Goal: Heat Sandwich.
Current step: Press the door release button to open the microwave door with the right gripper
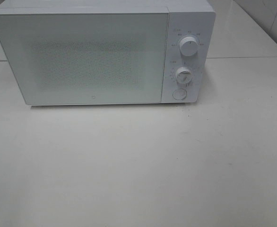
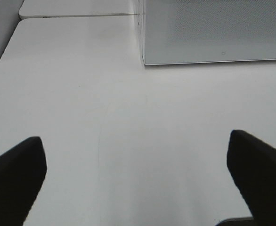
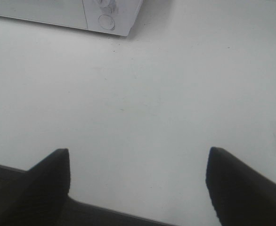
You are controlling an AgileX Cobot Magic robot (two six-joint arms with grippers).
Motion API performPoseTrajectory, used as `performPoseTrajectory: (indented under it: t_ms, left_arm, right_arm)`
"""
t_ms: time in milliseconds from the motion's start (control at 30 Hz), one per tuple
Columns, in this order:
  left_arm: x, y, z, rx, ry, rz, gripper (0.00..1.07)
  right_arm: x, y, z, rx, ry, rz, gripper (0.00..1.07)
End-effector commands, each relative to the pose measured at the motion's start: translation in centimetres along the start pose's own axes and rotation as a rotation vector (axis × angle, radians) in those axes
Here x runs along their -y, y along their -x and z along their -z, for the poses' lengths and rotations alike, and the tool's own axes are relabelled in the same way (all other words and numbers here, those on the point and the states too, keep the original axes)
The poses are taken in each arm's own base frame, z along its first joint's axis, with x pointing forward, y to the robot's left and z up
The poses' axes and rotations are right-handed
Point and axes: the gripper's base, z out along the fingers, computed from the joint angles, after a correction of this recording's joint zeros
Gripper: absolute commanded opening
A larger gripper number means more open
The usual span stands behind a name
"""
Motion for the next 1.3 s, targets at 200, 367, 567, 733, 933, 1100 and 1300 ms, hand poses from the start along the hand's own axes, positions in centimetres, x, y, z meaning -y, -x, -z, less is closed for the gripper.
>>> performPoseTrajectory:
  t_ms: [200,367,567,733,933,1100,1300]
  left_arm:
    - [0.1,-0.1,0.3,0.040,0.000,-0.001,1.04]
    - [0.1,-0.1,0.3,0.040,0.000,-0.001,1.04]
    - [0.1,-0.1,0.3,0.040,0.000,-0.001,1.04]
    - [0.1,-0.1,0.3,0.040,0.000,-0.001,1.04]
    - [0.1,-0.1,0.3,0.040,0.000,-0.001,1.04]
    - [0.1,-0.1,0.3,0.040,0.000,-0.001,1.04]
    - [0.1,-0.1,0.3,0.040,0.000,-0.001,1.04]
  right_arm:
    - [0.2,-0.9,0.4,0.092,-0.083,-0.048,0.76]
    - [0.2,-0.9,0.4,0.101,-0.088,-0.048,0.76]
    - [0.2,-0.8,-0.4,0.123,-0.086,-0.040,0.76]
    - [0.2,-0.8,-0.4,0.123,-0.086,-0.040,0.76]
    - [0.2,-0.8,-0.4,0.123,-0.086,-0.040,0.76]
    - [0.2,-0.8,-0.4,0.126,-0.086,-0.040,0.76]
    - [0.2,0.2,0.0,0.138,-0.082,-0.050,0.76]
